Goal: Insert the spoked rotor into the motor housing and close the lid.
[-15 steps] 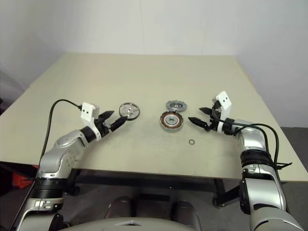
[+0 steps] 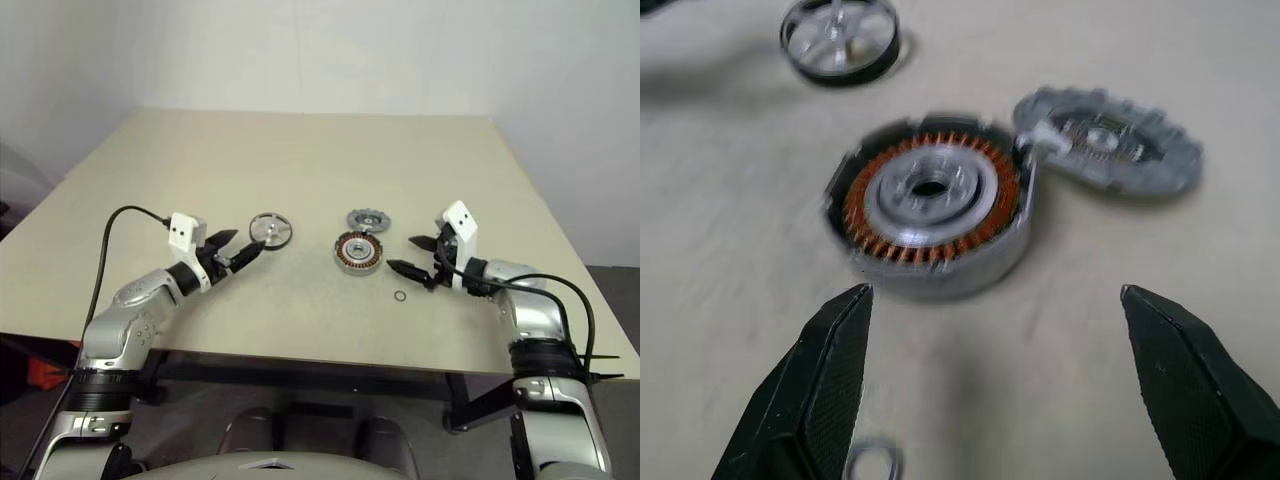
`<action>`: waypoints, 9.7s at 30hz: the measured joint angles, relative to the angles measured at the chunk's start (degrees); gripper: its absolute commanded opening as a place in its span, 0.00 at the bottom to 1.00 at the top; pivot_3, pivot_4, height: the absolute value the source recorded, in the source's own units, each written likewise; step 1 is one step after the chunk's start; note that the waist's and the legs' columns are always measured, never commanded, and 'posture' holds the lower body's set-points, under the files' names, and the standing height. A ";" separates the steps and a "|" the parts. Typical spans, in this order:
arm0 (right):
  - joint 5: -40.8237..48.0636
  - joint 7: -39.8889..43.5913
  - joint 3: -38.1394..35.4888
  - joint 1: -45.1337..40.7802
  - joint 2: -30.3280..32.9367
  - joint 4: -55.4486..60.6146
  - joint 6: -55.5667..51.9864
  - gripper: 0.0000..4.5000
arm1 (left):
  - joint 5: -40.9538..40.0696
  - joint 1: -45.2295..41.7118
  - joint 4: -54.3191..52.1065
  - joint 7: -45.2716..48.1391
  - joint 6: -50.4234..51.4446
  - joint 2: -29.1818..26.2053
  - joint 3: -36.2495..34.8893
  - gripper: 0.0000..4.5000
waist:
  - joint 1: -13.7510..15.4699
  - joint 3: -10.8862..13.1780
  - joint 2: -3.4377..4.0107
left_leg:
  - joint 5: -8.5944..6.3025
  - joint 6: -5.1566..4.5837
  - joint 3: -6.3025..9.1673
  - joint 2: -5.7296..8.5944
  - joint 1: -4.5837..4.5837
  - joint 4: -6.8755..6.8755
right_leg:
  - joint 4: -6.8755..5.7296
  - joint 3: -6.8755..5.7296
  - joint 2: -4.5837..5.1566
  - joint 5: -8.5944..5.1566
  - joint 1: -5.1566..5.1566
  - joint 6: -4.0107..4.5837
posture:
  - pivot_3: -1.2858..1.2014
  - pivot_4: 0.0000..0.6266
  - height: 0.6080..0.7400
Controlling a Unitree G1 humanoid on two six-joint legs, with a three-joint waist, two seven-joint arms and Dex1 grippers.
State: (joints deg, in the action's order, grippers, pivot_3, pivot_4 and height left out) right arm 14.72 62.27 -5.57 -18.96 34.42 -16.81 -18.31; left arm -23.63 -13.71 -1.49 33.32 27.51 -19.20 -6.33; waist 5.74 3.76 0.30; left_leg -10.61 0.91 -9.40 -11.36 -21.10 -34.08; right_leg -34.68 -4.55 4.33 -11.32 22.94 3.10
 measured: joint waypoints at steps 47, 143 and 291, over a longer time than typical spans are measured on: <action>-3.91 -0.14 6.74 8.32 3.33 4.61 6.04 1.00 | 0.03 -0.04 0.56 0.17 0.31 -0.90 0.07 0.99 | -0.24 -0.03 0.01 | -0.14 -0.21 0.51 0.04 1.08 0.87 | 1.47 -0.25 0.00 -0.01 -1.42 -0.14 | 0.52 0.00 1.00; -5.78 -5.15 9.84 -10.47 -11.62 -14.90 14.70 0.14 | -0.70 -0.49 0.57 -1.79 0.51 -1.30 -2.17 1.00 | -0.34 -0.04 0.04 | -0.08 -0.02 0.43 0.08 0.93 0.97 | 0.91 -0.07 0.00 0.19 -0.90 0.23 | 0.52 0.00 1.00; -5.77 -15.24 6.29 -12.92 -19.21 -21.77 21.34 0.01 | 0.14 0.32 -0.01 -3.77 -0.03 -0.98 -1.95 1.00 | -0.87 -0.07 -0.01 | -0.04 0.07 0.41 0.02 1.08 0.99 | 0.88 -0.03 -0.01 0.04 -0.94 -0.02 | 0.52 0.00 1.00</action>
State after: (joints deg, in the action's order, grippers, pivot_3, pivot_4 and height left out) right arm 8.95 47.03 0.72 -31.88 15.21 -38.58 3.03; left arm -23.49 -13.38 -1.50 29.56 27.48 -20.19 -8.28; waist 4.87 3.69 0.29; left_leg -10.64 0.98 -8.99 -11.34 -20.01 -33.08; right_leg -33.79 -4.58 4.32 -11.28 22.00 3.08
